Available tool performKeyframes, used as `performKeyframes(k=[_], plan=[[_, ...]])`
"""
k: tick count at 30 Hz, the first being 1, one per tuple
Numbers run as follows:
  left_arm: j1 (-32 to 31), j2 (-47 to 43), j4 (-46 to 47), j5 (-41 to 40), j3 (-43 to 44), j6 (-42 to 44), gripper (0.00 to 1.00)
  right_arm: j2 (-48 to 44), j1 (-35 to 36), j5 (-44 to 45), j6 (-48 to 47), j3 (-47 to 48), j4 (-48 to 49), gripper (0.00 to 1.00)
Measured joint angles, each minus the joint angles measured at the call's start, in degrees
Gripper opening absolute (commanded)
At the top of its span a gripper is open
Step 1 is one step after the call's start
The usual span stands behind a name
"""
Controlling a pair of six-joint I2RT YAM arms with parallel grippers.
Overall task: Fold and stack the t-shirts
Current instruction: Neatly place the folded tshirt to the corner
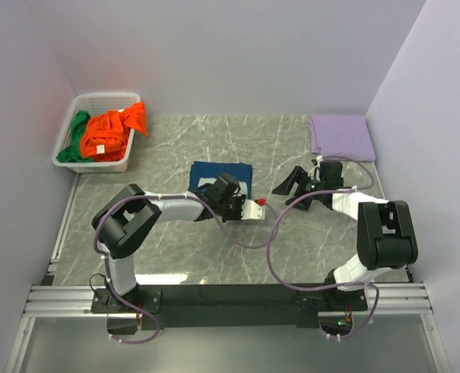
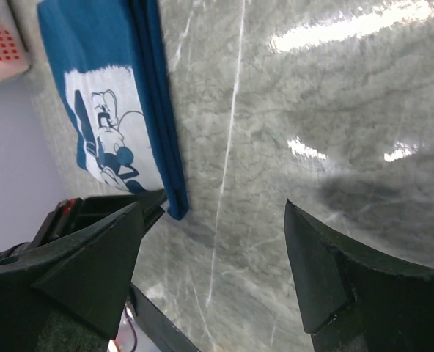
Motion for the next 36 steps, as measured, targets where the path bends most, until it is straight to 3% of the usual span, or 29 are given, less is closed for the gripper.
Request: performKeyframes(k=[12,21,29,36], plan=[[6.3,0.8,-2.8,8.5,10.9,-12.7,0.01,8.6,0.7,-3.5,14.7,-0.9,16.3,0.9],[6.1,0.9,-4.5,11.3,13.7,-16.5,0.01,14.3,7.1,-0.9,26.1,1.9,26.4,0.91],[6.1,2.0,-5.0,12.0,14.0,-17.9,0.01,21.2,10.9,1.7,32.2,6.1,30.3,0.73],[6.1,2.8,-4.8,12.1,14.9,-18.8,0.01,24.8,11.7,3.6,35.8,9.2,32.1,0.68]])
